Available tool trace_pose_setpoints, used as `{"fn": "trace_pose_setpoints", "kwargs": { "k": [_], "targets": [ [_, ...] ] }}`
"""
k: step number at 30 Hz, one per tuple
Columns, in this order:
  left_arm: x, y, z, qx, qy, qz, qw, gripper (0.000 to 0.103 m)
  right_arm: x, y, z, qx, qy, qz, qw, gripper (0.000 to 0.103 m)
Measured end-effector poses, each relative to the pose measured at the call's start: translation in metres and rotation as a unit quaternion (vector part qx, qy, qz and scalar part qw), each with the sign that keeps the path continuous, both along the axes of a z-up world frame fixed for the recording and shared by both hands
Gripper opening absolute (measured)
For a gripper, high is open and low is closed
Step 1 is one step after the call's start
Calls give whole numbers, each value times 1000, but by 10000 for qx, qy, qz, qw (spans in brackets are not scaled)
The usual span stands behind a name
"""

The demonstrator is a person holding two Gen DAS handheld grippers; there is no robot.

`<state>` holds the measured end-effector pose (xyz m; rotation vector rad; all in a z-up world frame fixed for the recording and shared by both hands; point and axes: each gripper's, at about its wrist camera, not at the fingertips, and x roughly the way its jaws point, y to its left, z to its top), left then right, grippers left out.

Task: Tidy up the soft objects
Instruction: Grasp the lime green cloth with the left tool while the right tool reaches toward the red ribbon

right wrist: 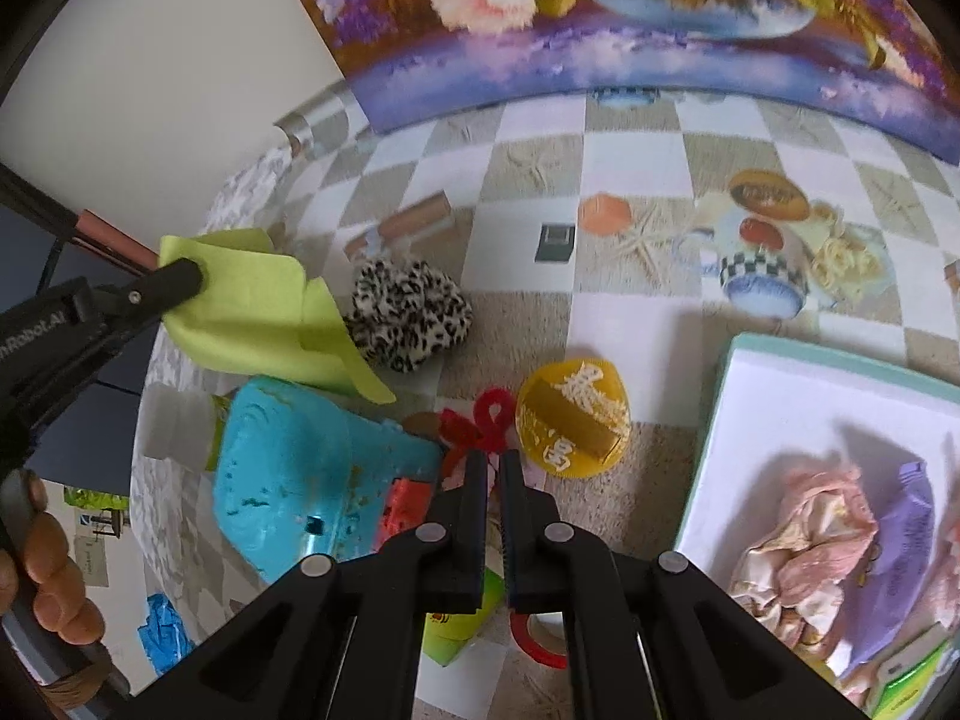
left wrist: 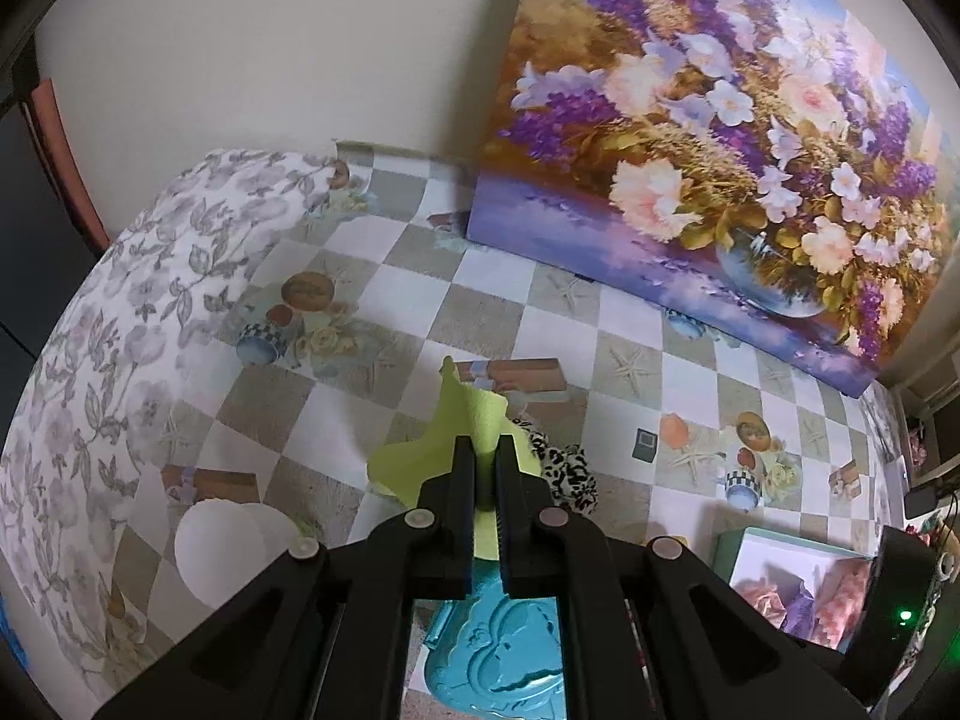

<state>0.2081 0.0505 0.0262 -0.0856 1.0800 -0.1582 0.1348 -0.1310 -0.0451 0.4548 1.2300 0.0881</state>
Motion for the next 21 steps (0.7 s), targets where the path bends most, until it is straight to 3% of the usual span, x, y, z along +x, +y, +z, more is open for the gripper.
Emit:
{"fn": "trace_pose_setpoints", "kwargs": {
  "k": [8,14,19,21],
  "targets": [
    [2,3,-5,-73,75,47,9999,6,4,3,-19,-50,315,-21,9995,5],
    [4,4,-8,-87,118,48,9999,6,4,3,-19,-72,339,-45,9994,18],
    [4,4,-9,-98,127,40,9999,6,4,5,-15,-75,312,-31,9995,44],
    [5,5,-10,-110,134,57,9998,6,4,5,-14,-63,285,-36,9996,44]
  ]
}}
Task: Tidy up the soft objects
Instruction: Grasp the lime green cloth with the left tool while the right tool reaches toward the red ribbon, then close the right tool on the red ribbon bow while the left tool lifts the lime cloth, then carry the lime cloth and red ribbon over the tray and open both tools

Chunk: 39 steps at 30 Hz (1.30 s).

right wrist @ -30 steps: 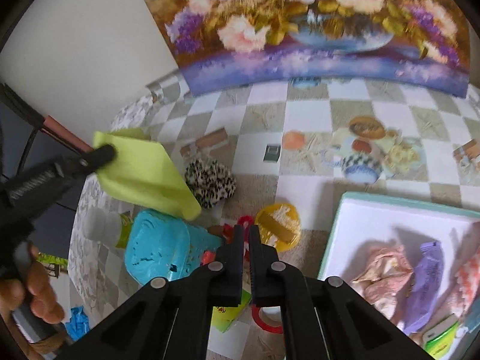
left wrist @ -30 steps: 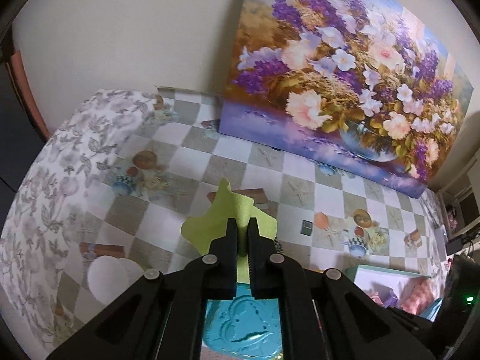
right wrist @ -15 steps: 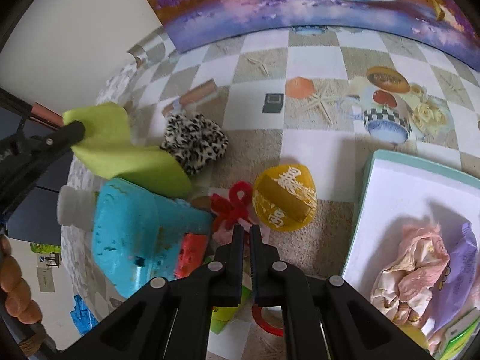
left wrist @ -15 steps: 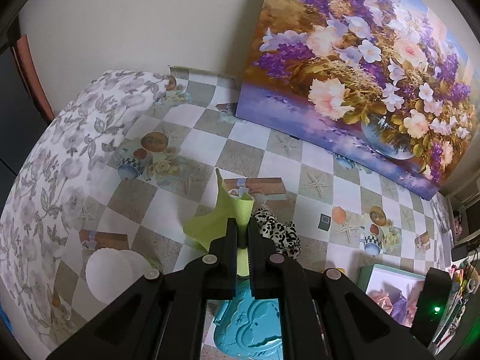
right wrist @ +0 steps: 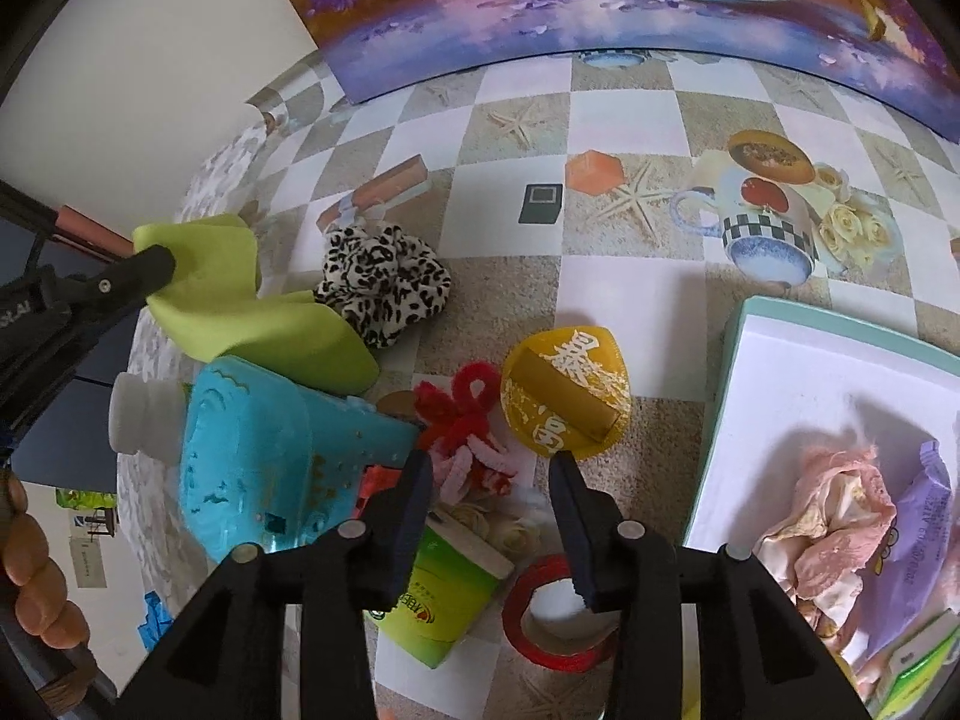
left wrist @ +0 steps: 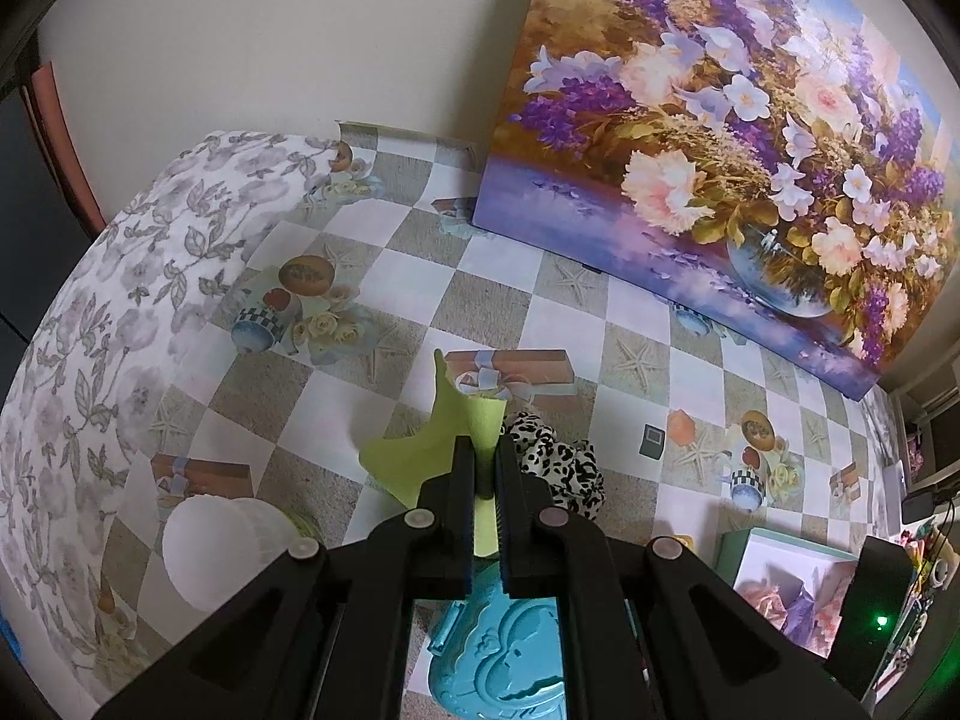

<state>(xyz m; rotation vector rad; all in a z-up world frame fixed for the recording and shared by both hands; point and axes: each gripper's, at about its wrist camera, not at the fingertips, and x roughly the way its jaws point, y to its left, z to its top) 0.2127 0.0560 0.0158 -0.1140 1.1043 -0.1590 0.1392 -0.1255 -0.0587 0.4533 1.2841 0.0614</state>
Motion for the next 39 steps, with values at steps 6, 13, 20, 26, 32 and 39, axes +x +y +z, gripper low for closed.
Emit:
{"fn": "trace_pose_setpoints", "kwargs": {
  "k": [6,13,20,26,32,39],
  "targets": [
    [1,2,-4,-15,40,15,10000,6,3,7,-8,35,54,61,10000,44],
    [2,1,-6,-13,71,-2,10000,6,4,8,-18,156,6,-27,9999,36],
    [0,-2,0,3,-25,-32,10000,6,-1,4,-1,108,-280,-2,9995,23],
    [-9,-5,21,-46,-279,-60,9996,5,-10,-12,35,85,-569,-121,9983,22],
    [-25,-20,54,-359,-624,-347,9968,5,-26,-58,77,-540,-717,-550,9944,22],
    [-56,-70,96,-719,-1032,-1068,9863,5,-64,-126,98,-1168,-648,-1265,9829,22]
  ]
}}
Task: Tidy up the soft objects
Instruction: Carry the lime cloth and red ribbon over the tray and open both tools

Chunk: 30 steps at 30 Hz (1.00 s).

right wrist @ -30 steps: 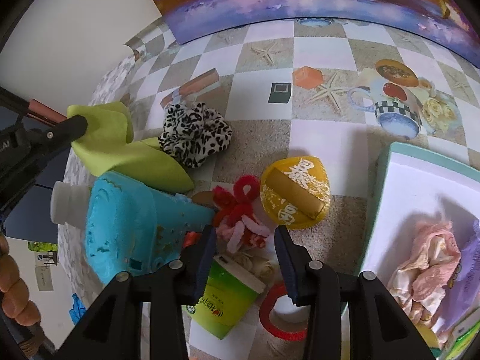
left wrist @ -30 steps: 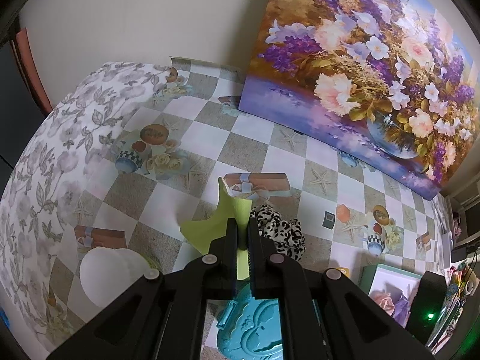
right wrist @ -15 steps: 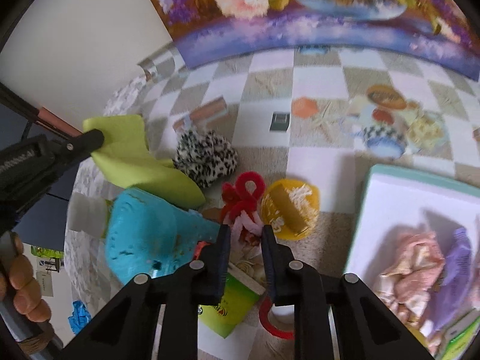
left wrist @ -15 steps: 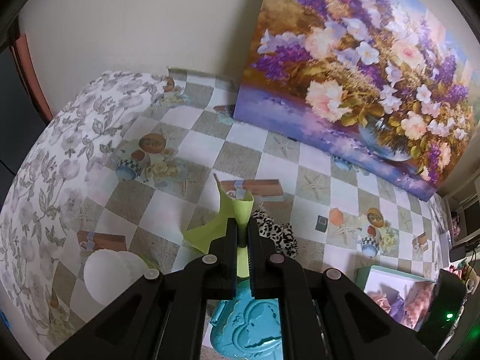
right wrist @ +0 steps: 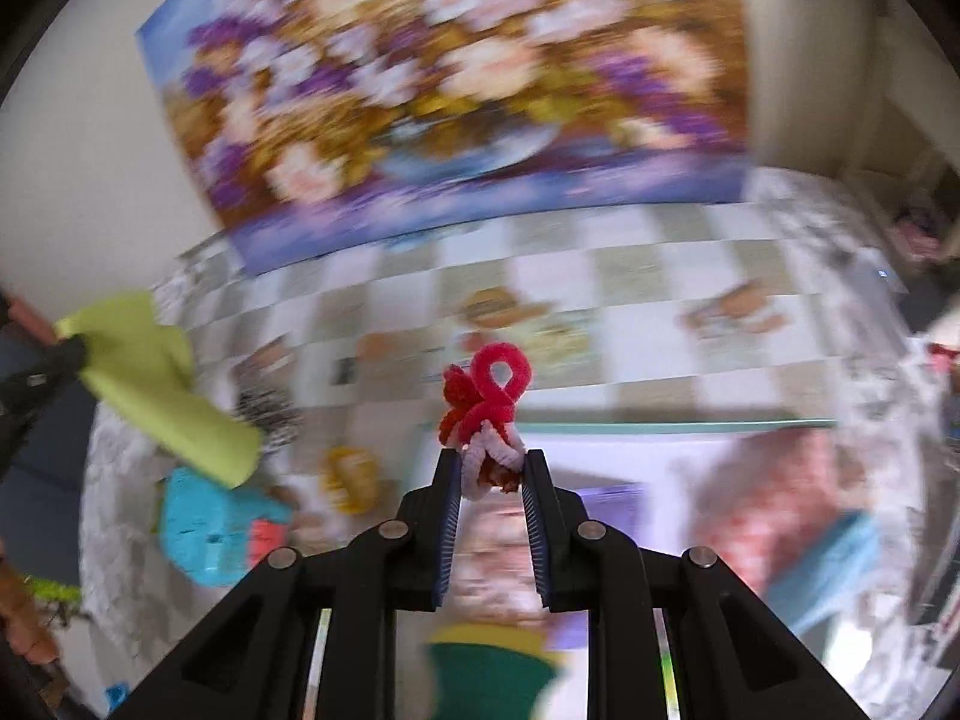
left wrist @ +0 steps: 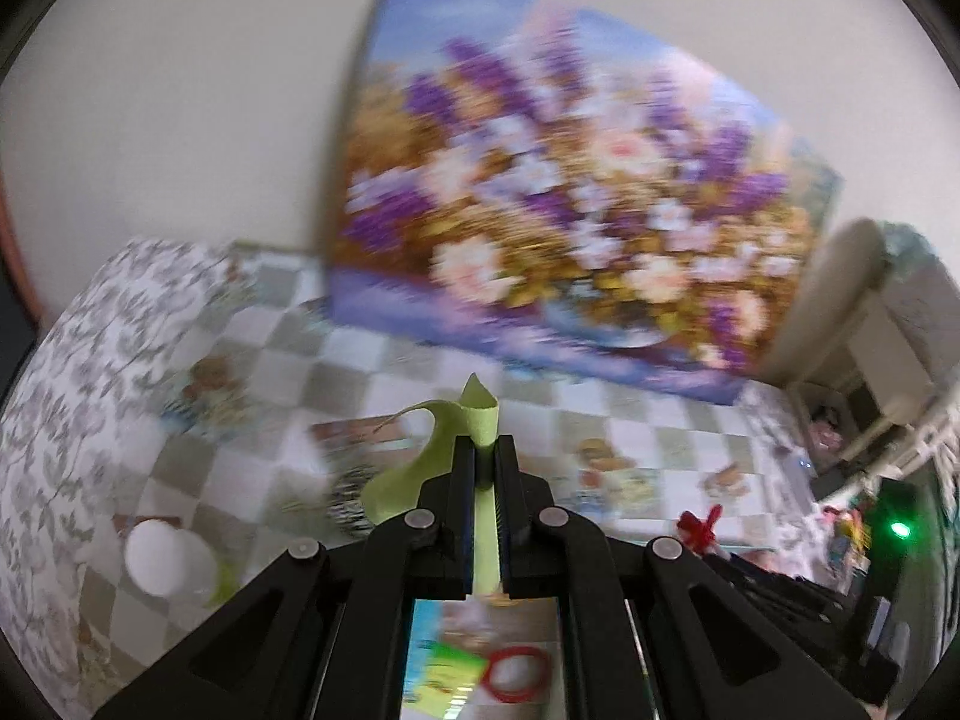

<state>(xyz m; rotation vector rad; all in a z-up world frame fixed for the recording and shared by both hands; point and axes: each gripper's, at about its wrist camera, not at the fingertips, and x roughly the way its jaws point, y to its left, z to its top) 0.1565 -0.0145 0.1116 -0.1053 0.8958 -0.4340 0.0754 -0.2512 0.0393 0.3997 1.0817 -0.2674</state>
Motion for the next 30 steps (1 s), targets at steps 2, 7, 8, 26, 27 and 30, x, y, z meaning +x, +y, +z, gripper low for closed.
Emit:
{"fn": "trace_pose_setpoints", "kwargs": {
  "k": [2,7,8,26,27,30],
  "targets": [
    [-10,-16,9,-78,-80,-262,9996,5,-11,-19,0,-121,83,-201,9997,22],
    [-36,-77,11,-141,27,-1217,9925,5,-34,-59,-18,19,443,-602,9972,22],
    [-40,-87,9,-115,77,-1360,9906,5,-37,-64,-22,59,517,-669,9964,22],
    [-36,-131,-61,958,856,-1582,9790,46,-38,-73,-48,-102,1146,-792,9902,51],
    [-32,-126,-58,950,798,-1499,9809,46,-38,-71,-42,-169,1080,-814,9907,51],
    [-17,-106,-54,1032,719,-1194,9849,47,-31,-61,-25,-306,823,-715,9936,51]
  ]
}}
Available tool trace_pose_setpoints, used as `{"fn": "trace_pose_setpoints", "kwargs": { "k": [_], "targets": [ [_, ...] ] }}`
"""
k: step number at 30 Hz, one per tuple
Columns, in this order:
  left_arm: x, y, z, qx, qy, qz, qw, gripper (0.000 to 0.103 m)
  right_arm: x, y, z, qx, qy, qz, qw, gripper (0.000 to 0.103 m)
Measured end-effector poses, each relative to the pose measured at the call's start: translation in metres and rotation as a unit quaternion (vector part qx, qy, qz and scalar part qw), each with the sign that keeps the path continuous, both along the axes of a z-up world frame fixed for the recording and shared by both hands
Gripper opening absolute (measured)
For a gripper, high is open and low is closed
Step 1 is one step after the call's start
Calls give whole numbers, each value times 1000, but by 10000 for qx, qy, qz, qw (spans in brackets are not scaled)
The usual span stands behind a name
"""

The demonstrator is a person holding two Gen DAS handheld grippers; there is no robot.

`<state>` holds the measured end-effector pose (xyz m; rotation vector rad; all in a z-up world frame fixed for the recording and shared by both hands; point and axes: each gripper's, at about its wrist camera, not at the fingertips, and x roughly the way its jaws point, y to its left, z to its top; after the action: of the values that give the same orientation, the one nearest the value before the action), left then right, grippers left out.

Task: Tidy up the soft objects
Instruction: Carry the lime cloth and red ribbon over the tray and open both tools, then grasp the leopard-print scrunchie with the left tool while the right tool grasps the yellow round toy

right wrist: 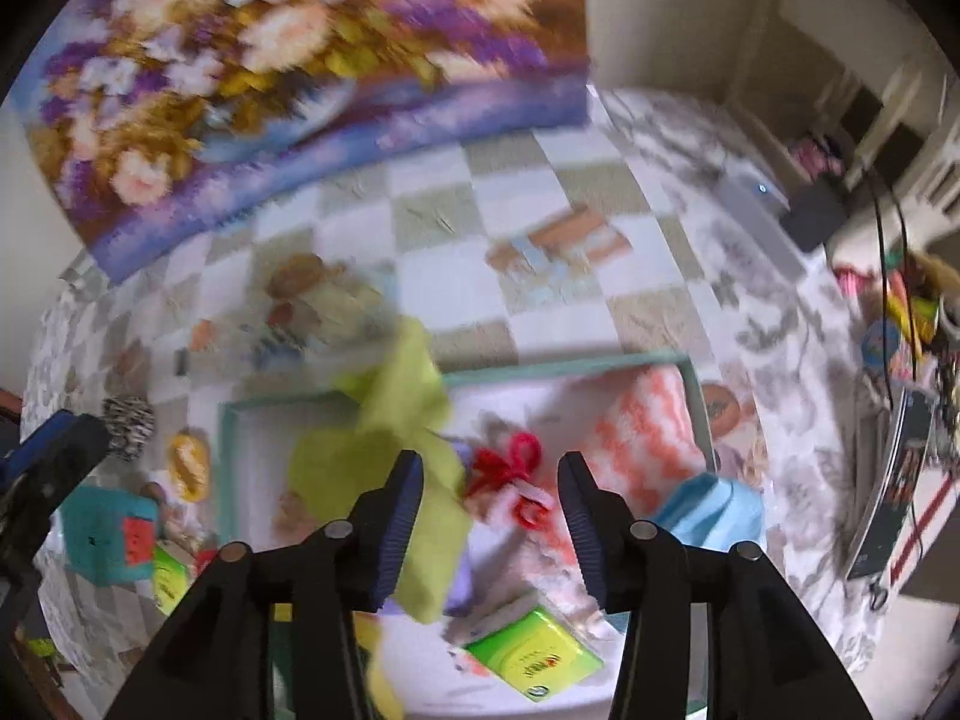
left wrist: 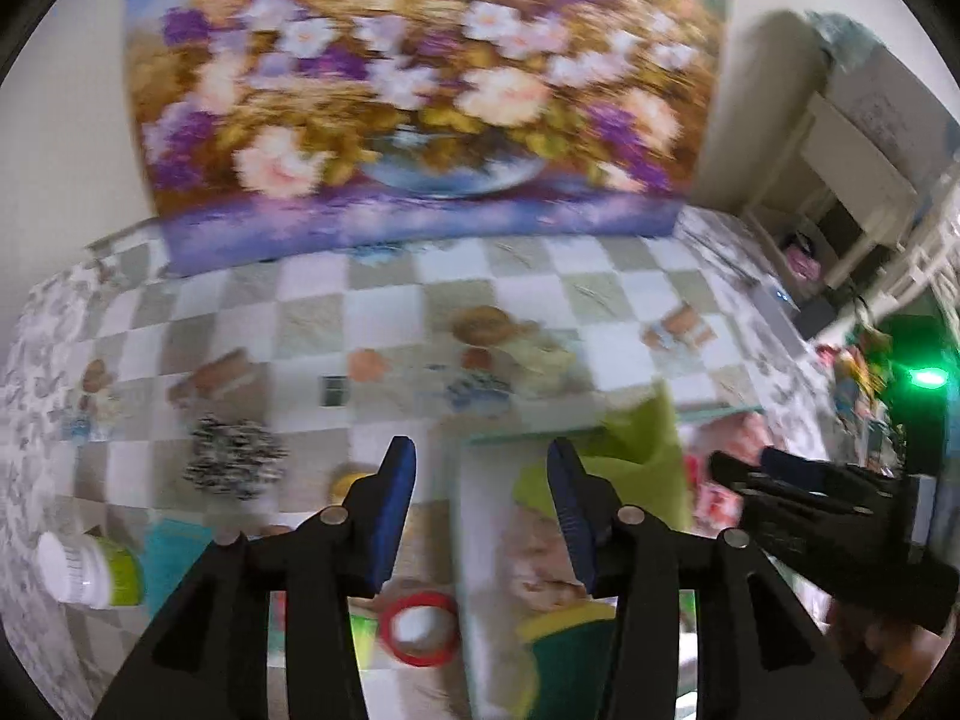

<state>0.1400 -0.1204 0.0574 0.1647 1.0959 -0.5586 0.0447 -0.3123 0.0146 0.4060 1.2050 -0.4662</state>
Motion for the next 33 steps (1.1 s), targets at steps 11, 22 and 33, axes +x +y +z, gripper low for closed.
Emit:
{"fn": "trace_pose_setpoints", "kwargs": {
  "k": [11,22,33],
  "targets": [
    [61,87,-36,352,397,1160,9918,69,63,94,20,488,-872,1382,9854,54],
    [115,97,-77,1030,1146,971,9833,70,103,163,-50,856,-332,2031,9748,54],
    [141,111,-124,815,1977,1095,9707,70,120,182,-81,514,3,2241,9732,54]
  ]
}}
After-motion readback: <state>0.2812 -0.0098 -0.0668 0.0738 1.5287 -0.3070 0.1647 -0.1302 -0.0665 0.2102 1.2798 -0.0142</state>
